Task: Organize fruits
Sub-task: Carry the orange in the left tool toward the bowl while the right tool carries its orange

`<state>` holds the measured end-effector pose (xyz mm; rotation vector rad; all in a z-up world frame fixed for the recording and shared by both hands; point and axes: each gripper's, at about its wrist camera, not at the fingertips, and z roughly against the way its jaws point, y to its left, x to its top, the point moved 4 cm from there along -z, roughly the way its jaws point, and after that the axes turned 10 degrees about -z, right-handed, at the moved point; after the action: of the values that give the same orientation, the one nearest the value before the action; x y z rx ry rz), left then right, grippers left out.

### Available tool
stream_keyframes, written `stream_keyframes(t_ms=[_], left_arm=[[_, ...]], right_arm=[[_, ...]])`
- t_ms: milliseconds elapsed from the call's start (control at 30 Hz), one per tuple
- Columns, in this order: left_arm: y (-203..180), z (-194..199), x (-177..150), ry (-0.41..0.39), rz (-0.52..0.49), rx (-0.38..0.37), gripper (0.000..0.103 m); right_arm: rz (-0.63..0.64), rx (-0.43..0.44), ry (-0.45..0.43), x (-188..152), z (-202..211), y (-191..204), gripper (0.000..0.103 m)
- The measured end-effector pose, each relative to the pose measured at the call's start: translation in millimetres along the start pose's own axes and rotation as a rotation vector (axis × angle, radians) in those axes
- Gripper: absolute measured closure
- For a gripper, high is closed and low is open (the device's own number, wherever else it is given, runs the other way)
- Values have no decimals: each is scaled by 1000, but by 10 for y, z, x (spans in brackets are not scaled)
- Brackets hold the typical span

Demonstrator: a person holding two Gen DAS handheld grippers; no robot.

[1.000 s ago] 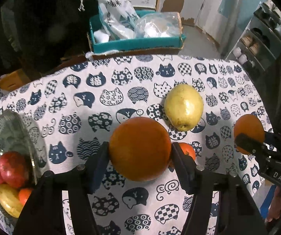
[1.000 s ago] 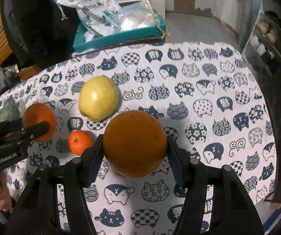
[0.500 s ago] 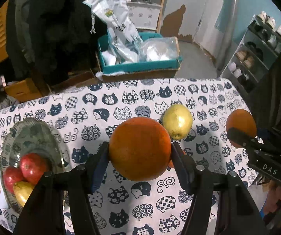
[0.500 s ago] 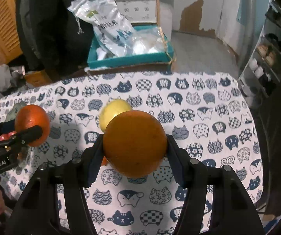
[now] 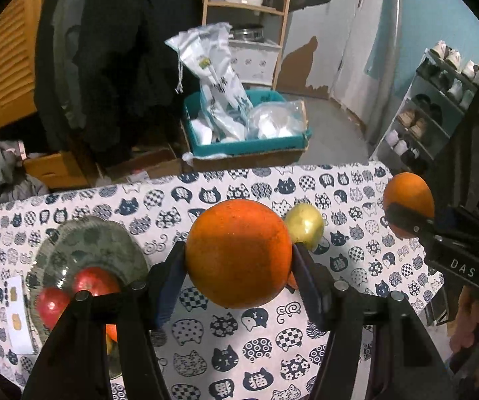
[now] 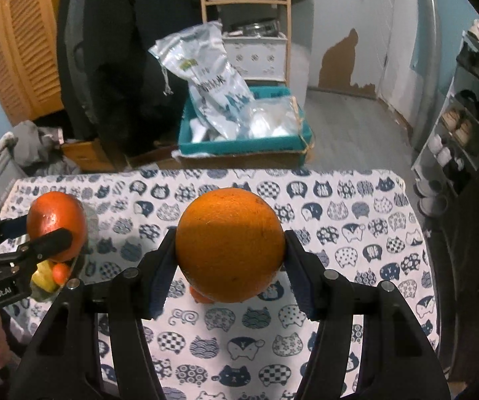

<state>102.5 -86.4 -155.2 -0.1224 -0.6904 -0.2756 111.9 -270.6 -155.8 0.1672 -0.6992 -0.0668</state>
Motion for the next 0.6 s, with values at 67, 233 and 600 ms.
stream_keyframes(t_ms=[67,233,600], left_arm=[[47,89,2,-14,6,0,39],[141,284,8,-49,6,23,39],[491,557,-27,-96,50,67,39]], right_arm=[[8,12,-12,25,48,73,42],[29,37,-33,72,132,243,42],[77,81,-58,167,199,656,42]])
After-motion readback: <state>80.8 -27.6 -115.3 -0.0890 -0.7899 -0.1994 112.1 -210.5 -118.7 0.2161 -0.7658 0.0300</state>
